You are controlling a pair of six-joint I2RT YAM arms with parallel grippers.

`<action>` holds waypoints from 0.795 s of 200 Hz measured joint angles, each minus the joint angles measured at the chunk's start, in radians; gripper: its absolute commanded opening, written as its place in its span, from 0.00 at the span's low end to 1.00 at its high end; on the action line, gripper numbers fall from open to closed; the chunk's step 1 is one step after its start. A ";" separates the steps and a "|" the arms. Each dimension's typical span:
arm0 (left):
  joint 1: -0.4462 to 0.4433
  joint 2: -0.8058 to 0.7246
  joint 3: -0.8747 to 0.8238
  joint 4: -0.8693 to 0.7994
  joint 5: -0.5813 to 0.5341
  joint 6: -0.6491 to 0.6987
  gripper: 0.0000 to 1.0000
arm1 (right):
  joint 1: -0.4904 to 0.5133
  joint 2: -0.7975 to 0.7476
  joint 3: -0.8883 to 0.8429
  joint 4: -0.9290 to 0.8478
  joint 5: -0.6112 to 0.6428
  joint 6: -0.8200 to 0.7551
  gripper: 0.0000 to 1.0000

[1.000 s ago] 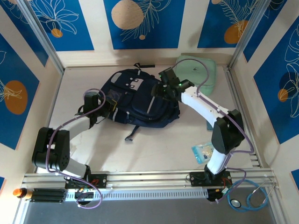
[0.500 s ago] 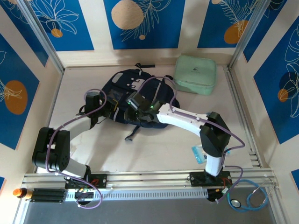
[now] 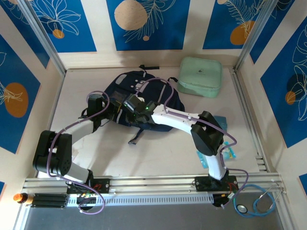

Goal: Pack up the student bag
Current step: Zip the student bag at the top-center of the table.

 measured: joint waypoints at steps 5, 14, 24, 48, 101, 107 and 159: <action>0.000 0.000 0.000 0.001 0.000 0.000 0.00 | 0.000 0.005 0.010 -0.003 0.006 -0.002 0.35; 0.000 0.000 0.000 0.003 0.000 0.000 0.00 | -0.001 0.014 0.023 -0.008 0.013 -0.007 0.35; 0.000 0.000 0.000 0.003 0.000 0.000 0.00 | -0.001 0.023 0.033 -0.017 0.023 -0.009 0.35; 0.000 0.000 0.000 0.005 0.000 0.000 0.00 | 0.000 0.053 0.067 -0.047 0.041 -0.008 0.32; -0.002 0.000 0.000 0.005 -0.004 0.000 0.00 | -0.001 0.068 0.076 -0.066 0.060 0.000 0.23; -0.002 0.000 0.000 0.005 -0.004 0.000 0.00 | -0.001 0.068 0.076 -0.068 0.061 0.000 0.22; -0.004 0.001 0.000 0.004 -0.006 0.004 0.00 | -0.007 0.065 0.061 -0.071 0.061 -0.003 0.12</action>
